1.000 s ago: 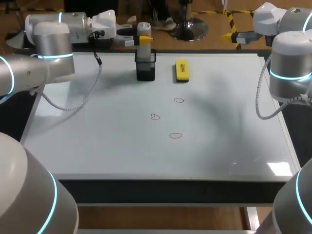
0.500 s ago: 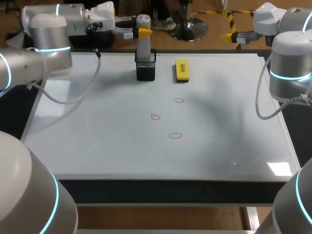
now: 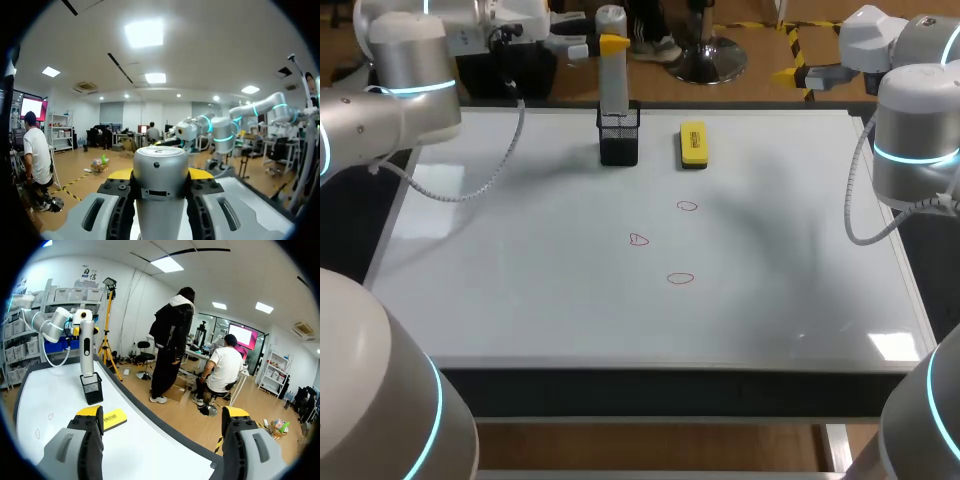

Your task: Pick up the inspection probe, press it on each red-marked spot on the whiteboard one by one, put down the probe, pick up the eraser, and wipe off all the red marks.

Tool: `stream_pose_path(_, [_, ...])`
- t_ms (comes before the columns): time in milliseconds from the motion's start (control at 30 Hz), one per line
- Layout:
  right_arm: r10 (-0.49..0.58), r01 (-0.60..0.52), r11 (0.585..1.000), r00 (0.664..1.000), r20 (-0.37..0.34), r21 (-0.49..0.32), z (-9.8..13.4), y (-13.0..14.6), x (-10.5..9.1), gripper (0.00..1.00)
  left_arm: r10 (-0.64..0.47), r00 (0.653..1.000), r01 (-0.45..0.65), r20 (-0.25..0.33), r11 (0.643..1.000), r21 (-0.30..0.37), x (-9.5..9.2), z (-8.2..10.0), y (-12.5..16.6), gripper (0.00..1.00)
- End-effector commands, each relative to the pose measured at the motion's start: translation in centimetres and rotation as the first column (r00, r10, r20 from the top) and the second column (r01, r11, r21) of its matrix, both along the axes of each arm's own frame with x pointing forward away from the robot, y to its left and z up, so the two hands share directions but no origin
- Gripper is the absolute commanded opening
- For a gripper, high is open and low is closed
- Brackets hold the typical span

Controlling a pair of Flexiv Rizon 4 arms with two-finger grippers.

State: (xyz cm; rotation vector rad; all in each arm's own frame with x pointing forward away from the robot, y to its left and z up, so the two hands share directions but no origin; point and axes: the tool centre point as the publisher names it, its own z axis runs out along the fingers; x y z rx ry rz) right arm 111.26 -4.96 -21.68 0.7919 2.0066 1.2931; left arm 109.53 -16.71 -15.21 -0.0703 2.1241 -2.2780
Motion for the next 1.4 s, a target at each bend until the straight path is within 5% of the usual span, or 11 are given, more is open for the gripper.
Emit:
stream_pose_path(33, [0.001,-0.001,1.0,1.0,-0.001,0.0,0.0,0.0,0.0,1.0,0.01,1.0,-0.01,0.005,1.0,0.015,-0.9,1.4,0.8,0.0])
stream_pose_path(333, [0.001,-0.001,1.0,1.0,-0.001,0.0,0.0,0.0,0.0,1.0,-0.009,1.0,0.009,0.013,1.0,-0.014,-2.4,2.9,3.7,0.0])
stream_pose_path(633, [0.001,-0.001,1.0,1.0,-0.001,0.0,0.0,0.0,0.0,1.0,-0.023,1.0,0.023,0.01,1.0,-0.001,-3.9,2.2,7.7,0.0])
stream_pose_path(1400, [0.001,-0.001,1.0,1.0,-0.001,0.0,0.0,0.0,0.0,1.0,-0.034,0.999,0.035,0.038,0.999,-0.029,-5.8,-2.7,14.2,0.0])
